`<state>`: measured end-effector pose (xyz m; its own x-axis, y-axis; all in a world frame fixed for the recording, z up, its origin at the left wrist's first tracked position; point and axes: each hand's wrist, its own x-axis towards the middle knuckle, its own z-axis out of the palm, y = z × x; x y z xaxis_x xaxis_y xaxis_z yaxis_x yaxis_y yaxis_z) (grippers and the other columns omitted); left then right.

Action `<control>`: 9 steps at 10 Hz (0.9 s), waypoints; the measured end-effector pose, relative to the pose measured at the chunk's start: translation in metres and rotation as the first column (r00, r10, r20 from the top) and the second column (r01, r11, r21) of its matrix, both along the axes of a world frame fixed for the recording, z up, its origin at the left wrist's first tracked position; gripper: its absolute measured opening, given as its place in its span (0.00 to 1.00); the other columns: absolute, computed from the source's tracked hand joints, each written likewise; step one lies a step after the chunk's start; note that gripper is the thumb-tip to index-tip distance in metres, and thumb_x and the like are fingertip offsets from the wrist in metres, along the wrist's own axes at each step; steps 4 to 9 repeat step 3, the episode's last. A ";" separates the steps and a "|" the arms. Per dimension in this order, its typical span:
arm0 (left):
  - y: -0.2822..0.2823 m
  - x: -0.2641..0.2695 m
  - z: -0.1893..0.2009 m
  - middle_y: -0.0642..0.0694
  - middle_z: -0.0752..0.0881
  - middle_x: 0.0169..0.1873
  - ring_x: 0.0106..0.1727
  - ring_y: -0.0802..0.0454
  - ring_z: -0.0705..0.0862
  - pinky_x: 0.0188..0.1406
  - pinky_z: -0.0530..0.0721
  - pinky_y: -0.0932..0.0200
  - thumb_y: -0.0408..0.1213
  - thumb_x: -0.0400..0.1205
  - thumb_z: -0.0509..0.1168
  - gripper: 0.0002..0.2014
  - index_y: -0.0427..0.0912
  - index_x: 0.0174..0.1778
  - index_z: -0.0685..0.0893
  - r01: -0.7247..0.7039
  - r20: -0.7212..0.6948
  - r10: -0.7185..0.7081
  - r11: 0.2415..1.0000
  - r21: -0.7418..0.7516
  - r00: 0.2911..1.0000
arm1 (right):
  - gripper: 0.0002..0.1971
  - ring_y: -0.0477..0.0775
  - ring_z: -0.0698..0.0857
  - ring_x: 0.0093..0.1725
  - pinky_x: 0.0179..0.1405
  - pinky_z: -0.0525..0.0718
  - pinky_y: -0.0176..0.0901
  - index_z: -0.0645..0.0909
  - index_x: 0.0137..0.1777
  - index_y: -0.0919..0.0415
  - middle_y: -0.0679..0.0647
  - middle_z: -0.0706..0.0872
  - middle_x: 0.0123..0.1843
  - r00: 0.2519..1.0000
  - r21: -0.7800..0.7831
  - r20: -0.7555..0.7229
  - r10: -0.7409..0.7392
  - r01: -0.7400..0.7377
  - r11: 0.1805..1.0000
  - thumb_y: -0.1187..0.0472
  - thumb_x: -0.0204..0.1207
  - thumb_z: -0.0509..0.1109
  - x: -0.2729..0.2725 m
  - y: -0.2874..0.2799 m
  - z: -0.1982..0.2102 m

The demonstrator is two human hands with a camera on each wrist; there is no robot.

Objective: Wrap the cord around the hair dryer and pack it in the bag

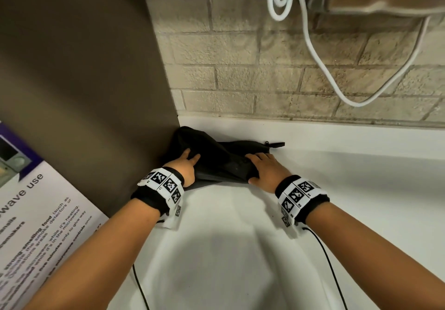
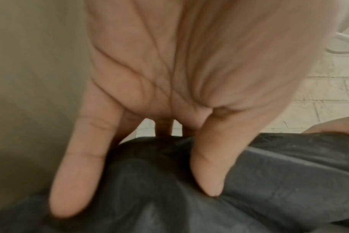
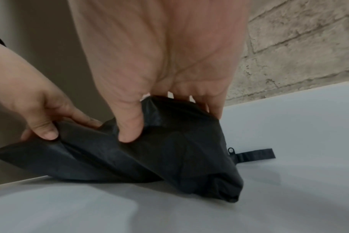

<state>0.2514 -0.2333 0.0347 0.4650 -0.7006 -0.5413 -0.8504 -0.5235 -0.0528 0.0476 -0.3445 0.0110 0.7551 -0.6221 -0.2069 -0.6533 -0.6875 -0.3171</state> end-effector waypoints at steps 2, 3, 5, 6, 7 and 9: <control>0.020 -0.026 0.029 0.44 0.44 0.83 0.81 0.40 0.58 0.78 0.63 0.54 0.46 0.82 0.60 0.33 0.49 0.81 0.52 0.042 -0.006 -0.042 0.996 -0.082 0.999 | 0.35 0.66 0.60 0.76 0.74 0.68 0.55 0.52 0.80 0.52 0.59 0.58 0.79 0.996 0.004 0.081 -0.038 0.038 0.999 0.57 0.76 0.65 -0.030 0.041 0.016; 0.036 -0.051 0.041 0.45 0.61 0.80 0.79 0.45 0.63 0.77 0.61 0.57 0.48 0.81 0.61 0.31 0.48 0.80 0.60 0.094 -0.142 -0.118 0.981 -0.169 0.983 | 0.34 0.63 0.64 0.74 0.71 0.70 0.53 0.54 0.80 0.52 0.58 0.62 0.78 0.998 0.086 0.070 -0.004 -0.003 0.996 0.56 0.77 0.65 -0.057 0.070 0.016; 0.036 -0.051 0.041 0.45 0.61 0.80 0.79 0.45 0.63 0.77 0.61 0.57 0.48 0.81 0.61 0.31 0.48 0.80 0.60 0.094 -0.142 -0.118 0.981 -0.169 0.983 | 0.34 0.63 0.64 0.74 0.71 0.70 0.53 0.54 0.80 0.52 0.58 0.62 0.78 0.998 0.086 0.070 -0.004 -0.003 0.996 0.56 0.77 0.65 -0.057 0.070 0.016; 0.036 -0.051 0.041 0.45 0.61 0.80 0.79 0.45 0.63 0.77 0.61 0.57 0.48 0.81 0.61 0.31 0.48 0.80 0.60 0.094 -0.142 -0.118 0.981 -0.169 0.983 | 0.34 0.63 0.64 0.74 0.71 0.70 0.53 0.54 0.80 0.52 0.58 0.62 0.78 0.998 0.086 0.070 -0.004 -0.003 0.996 0.56 0.77 0.65 -0.057 0.070 0.016; 0.036 -0.051 0.041 0.45 0.61 0.80 0.79 0.45 0.63 0.77 0.61 0.57 0.48 0.81 0.61 0.31 0.48 0.80 0.60 0.094 -0.142 -0.118 0.981 -0.169 0.983 | 0.34 0.63 0.64 0.74 0.71 0.70 0.53 0.54 0.80 0.52 0.58 0.62 0.78 0.998 0.086 0.070 -0.004 -0.003 0.996 0.56 0.77 0.65 -0.057 0.070 0.016; 0.036 -0.051 0.041 0.45 0.61 0.80 0.79 0.45 0.63 0.77 0.61 0.57 0.48 0.81 0.61 0.31 0.48 0.80 0.60 0.094 -0.142 -0.118 0.981 -0.169 0.983 | 0.34 0.63 0.64 0.74 0.71 0.70 0.53 0.54 0.80 0.52 0.58 0.62 0.78 0.998 0.086 0.070 -0.004 -0.003 0.996 0.56 0.77 0.65 -0.057 0.070 0.016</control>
